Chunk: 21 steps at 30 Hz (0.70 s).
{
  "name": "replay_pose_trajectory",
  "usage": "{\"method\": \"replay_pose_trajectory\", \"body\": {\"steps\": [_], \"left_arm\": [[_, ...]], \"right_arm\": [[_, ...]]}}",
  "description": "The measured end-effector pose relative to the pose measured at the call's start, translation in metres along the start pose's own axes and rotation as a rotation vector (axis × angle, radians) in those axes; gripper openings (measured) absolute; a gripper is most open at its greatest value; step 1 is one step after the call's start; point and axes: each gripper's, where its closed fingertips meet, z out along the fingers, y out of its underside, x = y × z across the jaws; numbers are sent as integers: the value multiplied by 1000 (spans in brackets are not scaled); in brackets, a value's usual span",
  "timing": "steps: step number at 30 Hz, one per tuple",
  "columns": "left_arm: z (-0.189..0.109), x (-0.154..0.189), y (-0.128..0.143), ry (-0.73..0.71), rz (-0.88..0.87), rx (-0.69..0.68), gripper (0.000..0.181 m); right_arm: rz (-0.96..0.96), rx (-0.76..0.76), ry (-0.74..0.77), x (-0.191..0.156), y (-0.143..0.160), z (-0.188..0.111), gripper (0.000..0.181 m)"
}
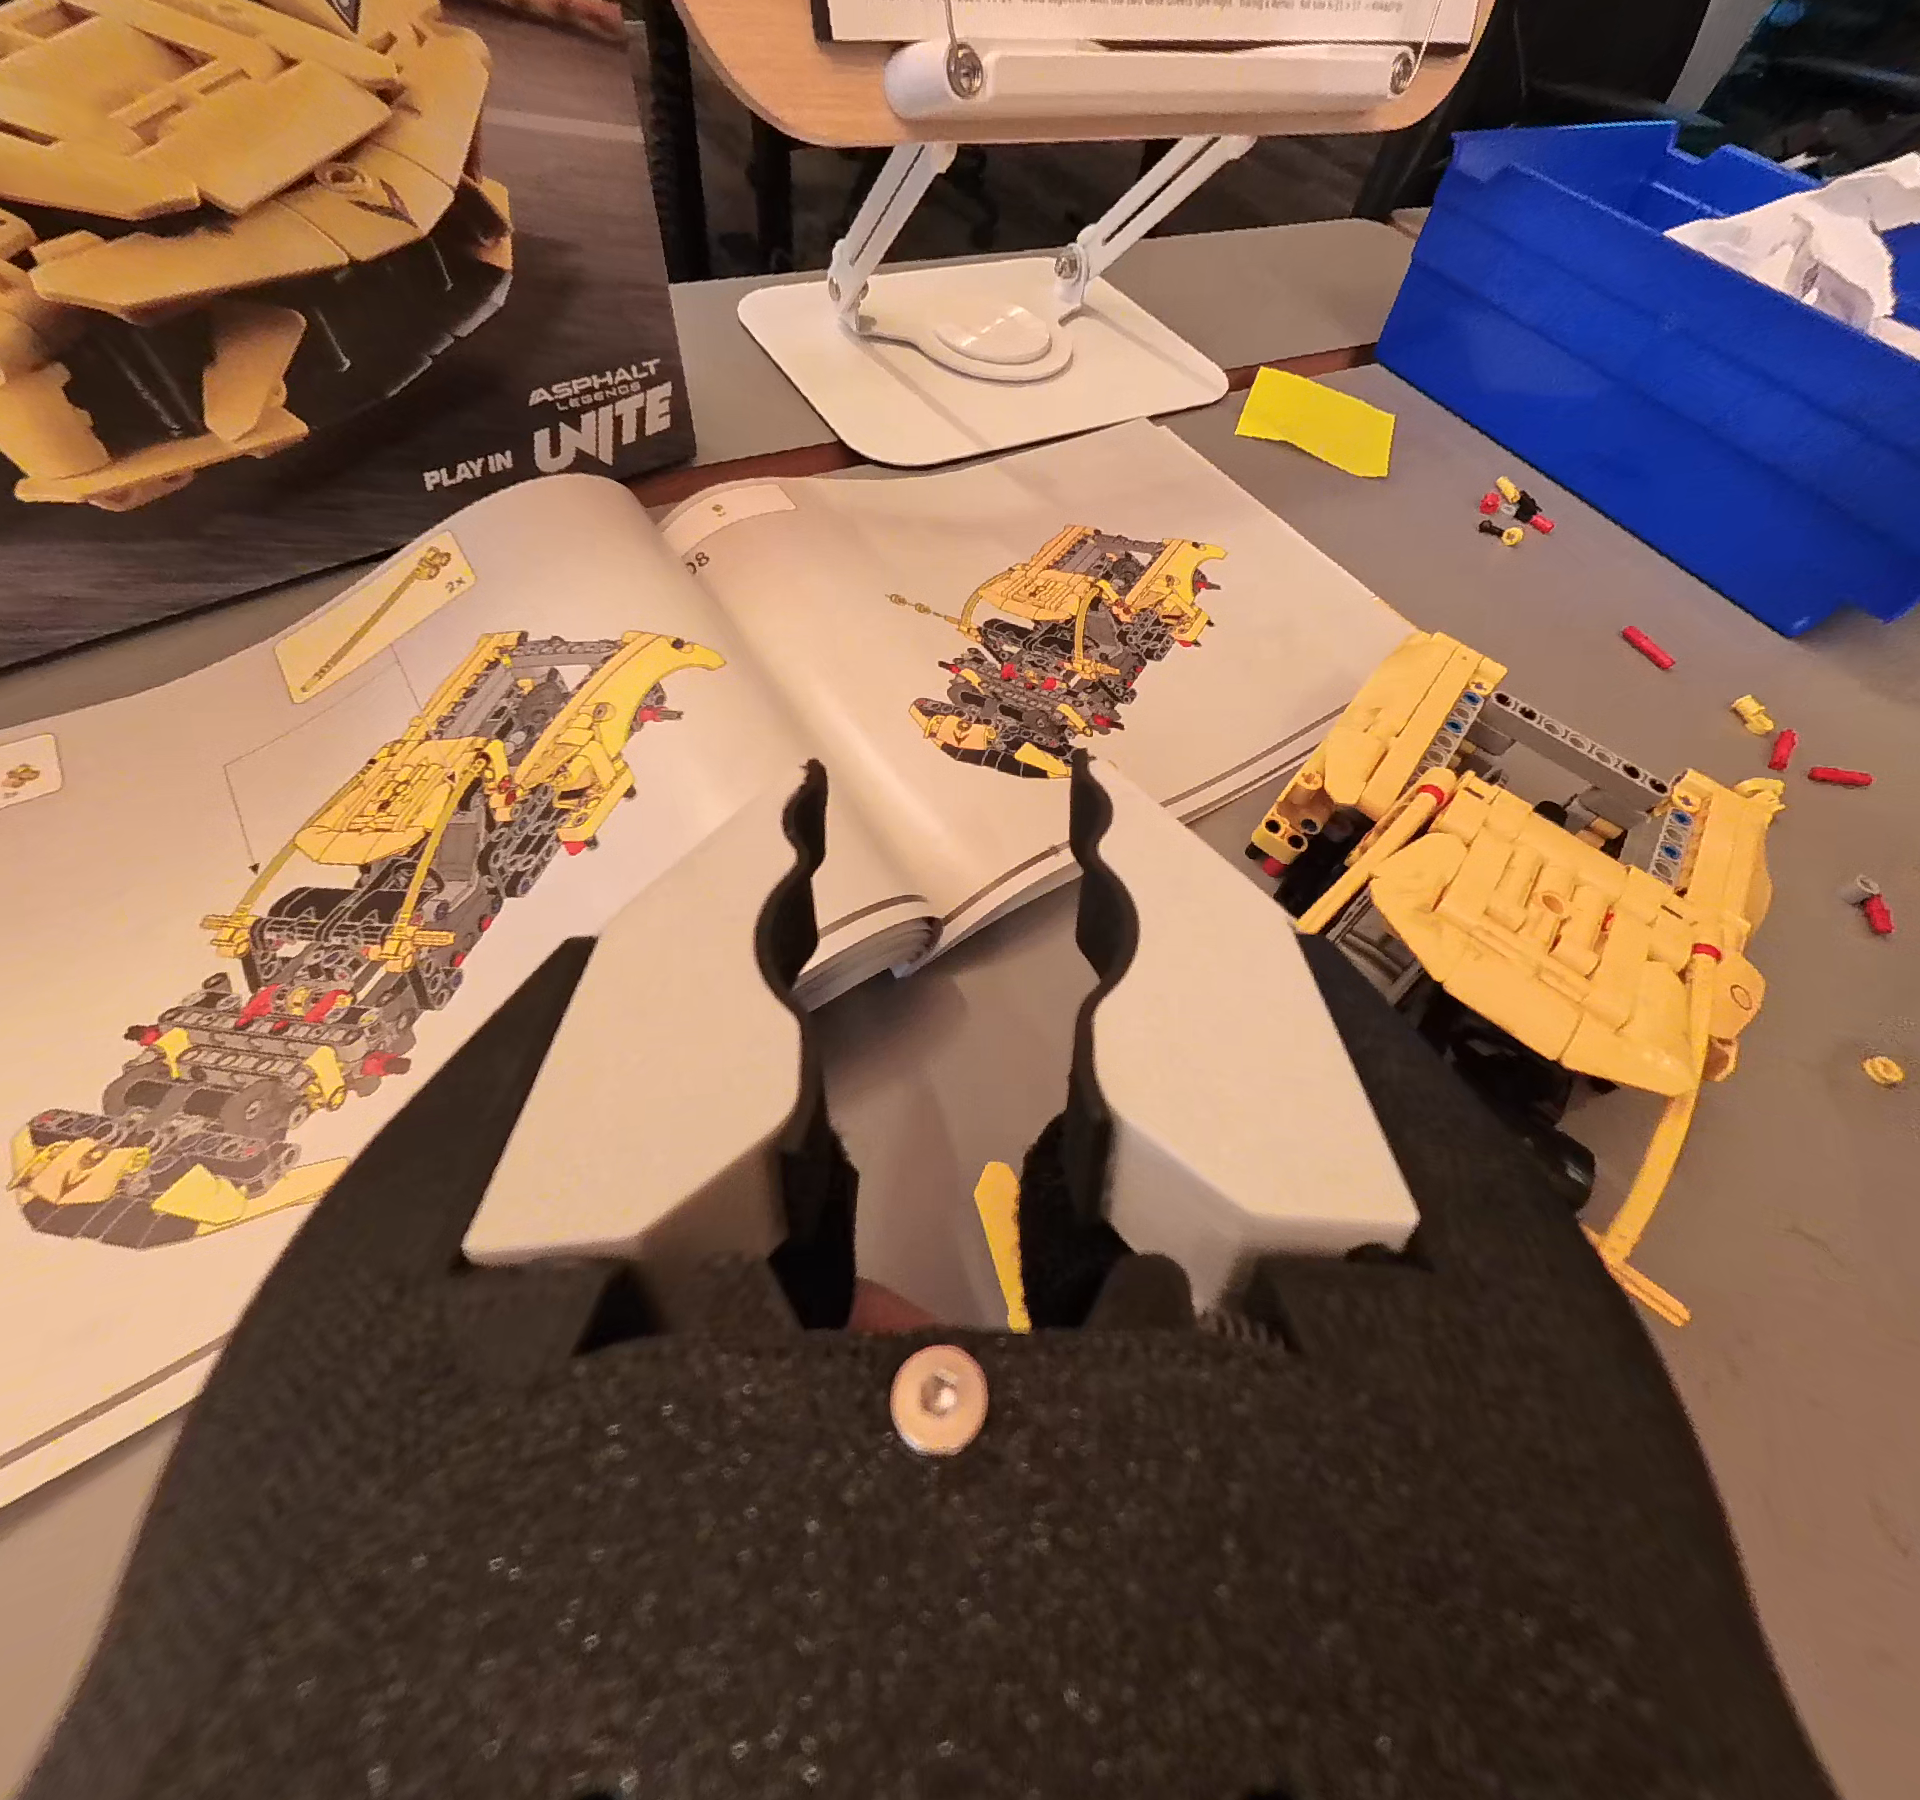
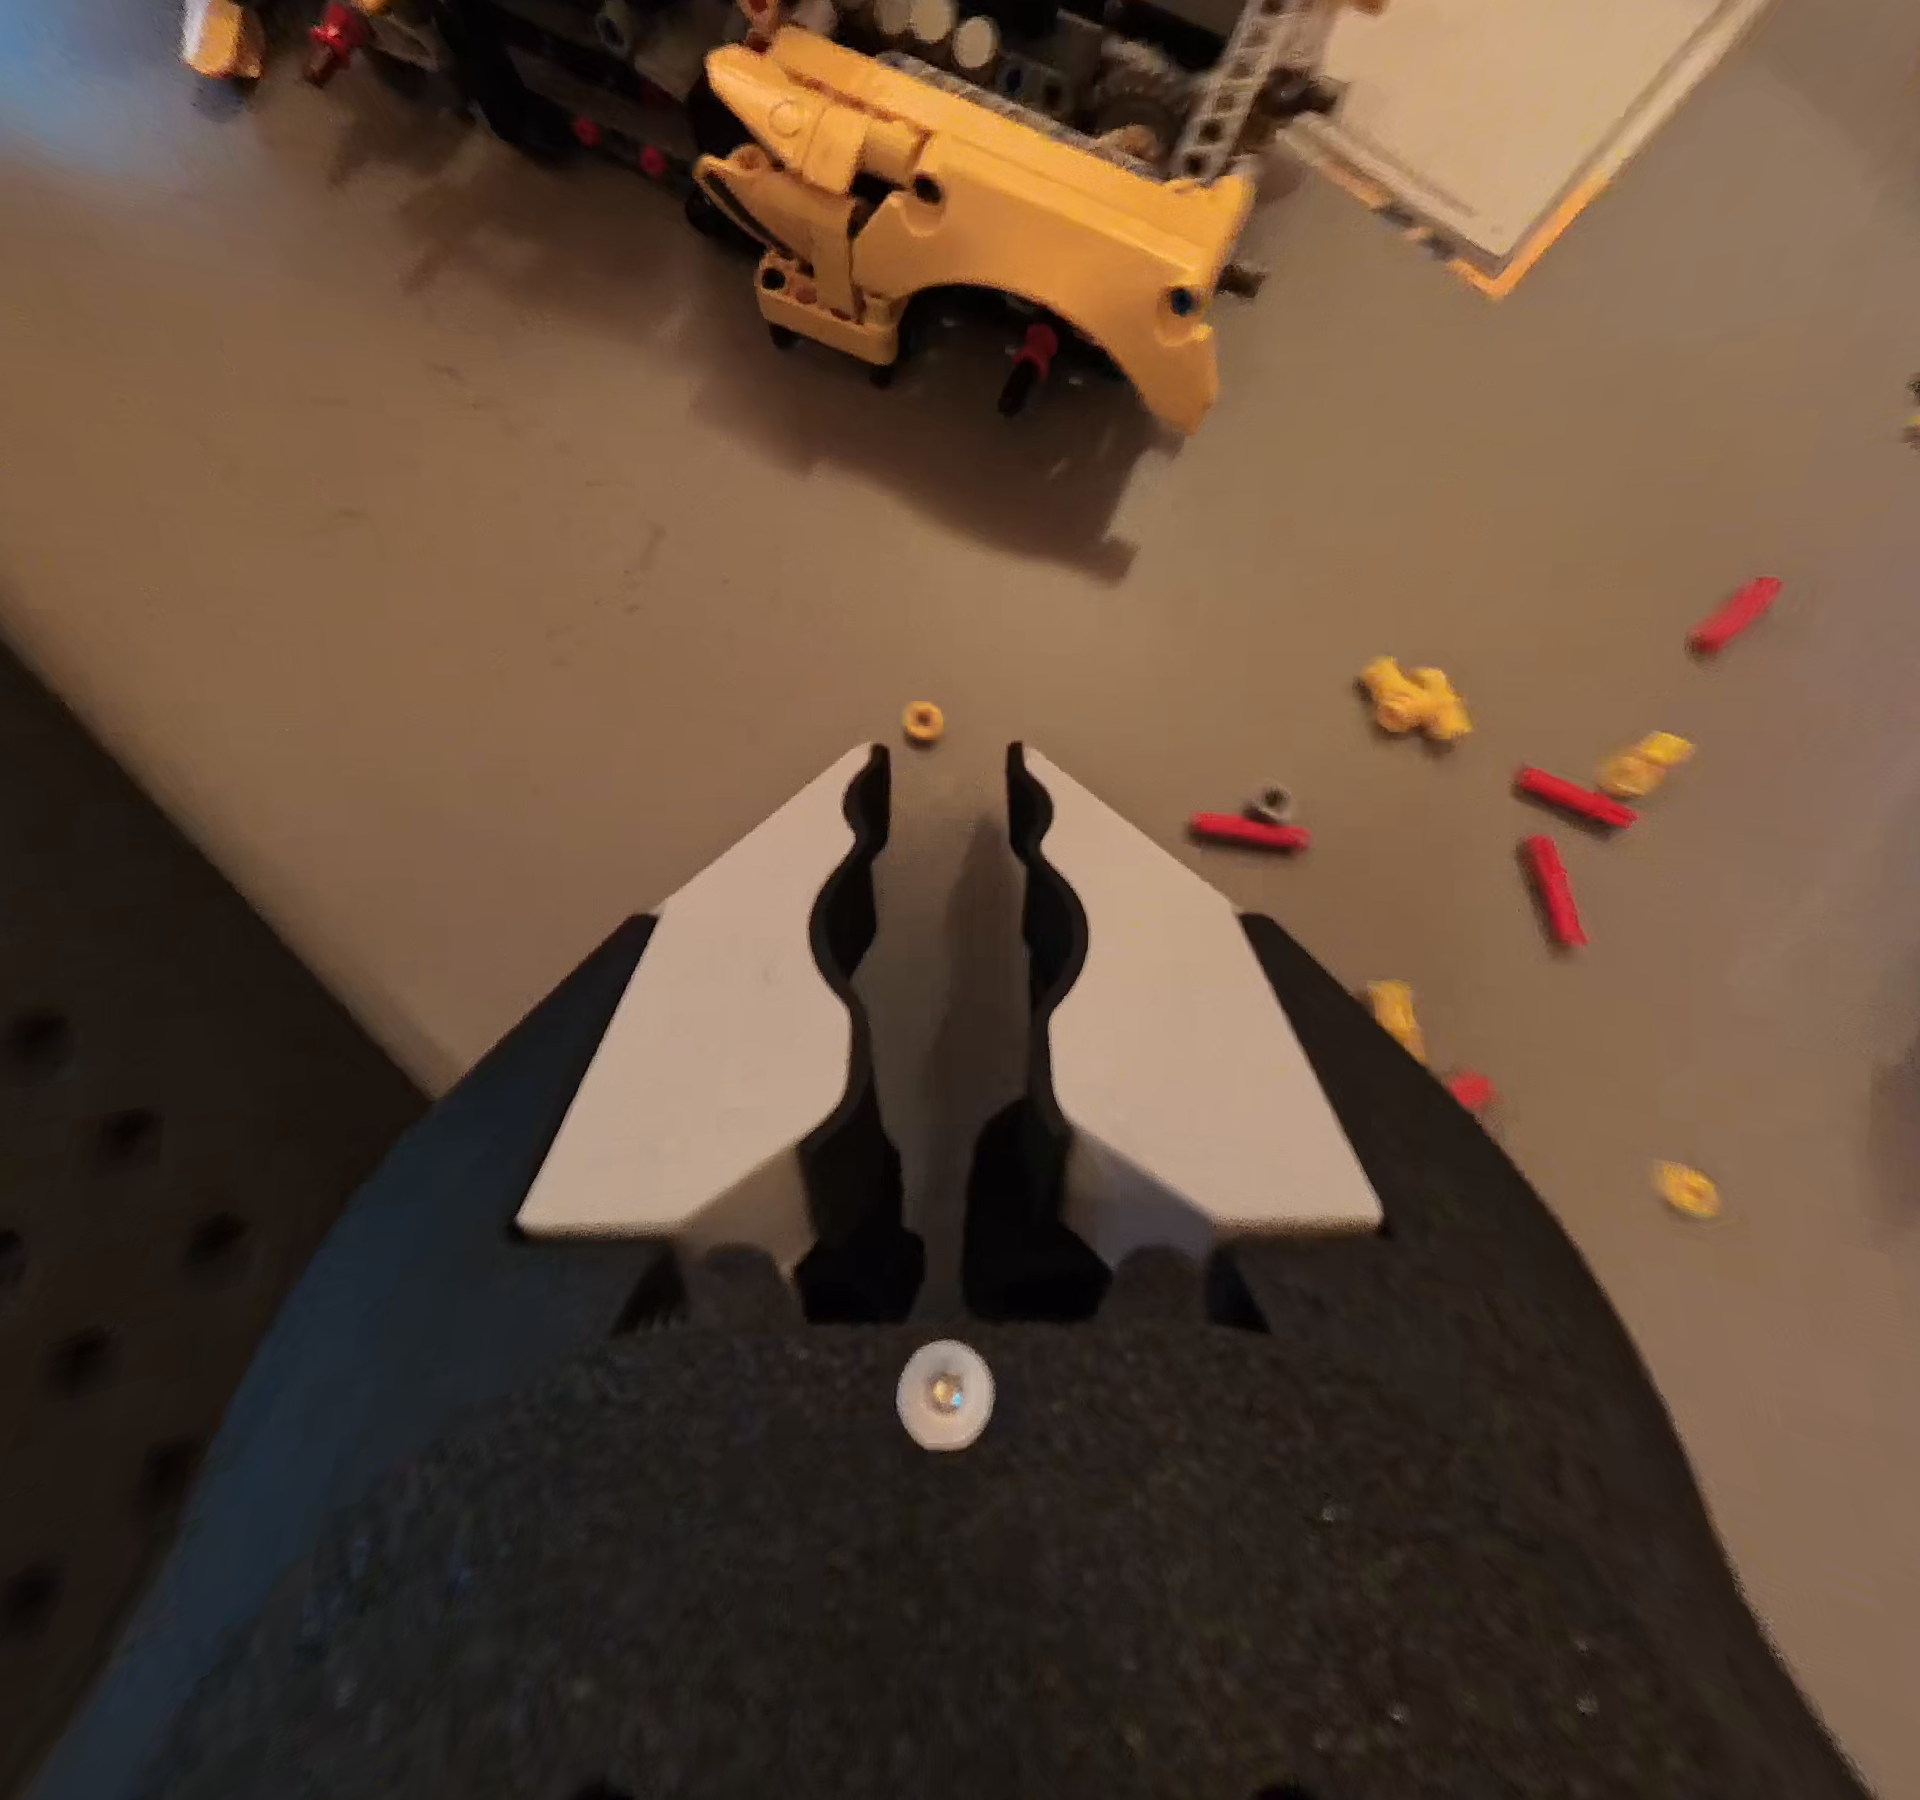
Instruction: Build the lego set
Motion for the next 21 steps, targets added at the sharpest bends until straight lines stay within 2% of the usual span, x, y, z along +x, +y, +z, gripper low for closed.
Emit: {"method": "replay_pose_trajectory", "body": {"steps": [3, 4, 5, 7, 10, 13, 15, 21], "left_arm": [[0, 0, 0, 0, 0, -2, 47], [-1, 0, 0, 2, -3, -1, 47], [-1, 0, -1, 6, -6, 0, 47], [-1, 2, -1, 12, -7, 1, 47], [-1, 5, -1, 14, 7, -2, 47], [1, 6, 2, 7, 24, -10, 47], [2, 5, 5, 6, 24, -19, 47], [4, 3, 8, 0, 27, -32, 47]], "right_arm": [[-2, 73, 196, 48, 4, -50, 20], [16, 89, 270, 70, 11, -68, 13], [40, 96, 324, 90, 21, -82, 8], [117, 66, 367, 121, 47, -94, 10], [217, 58, 299, 133, 67, -79, 17], [175, 19, 325, 138, 75, -59, 18], [151, 3, 367, 145, 78, -52, 18], [203, 17, 312, 147, 76, -41, 17]]}}
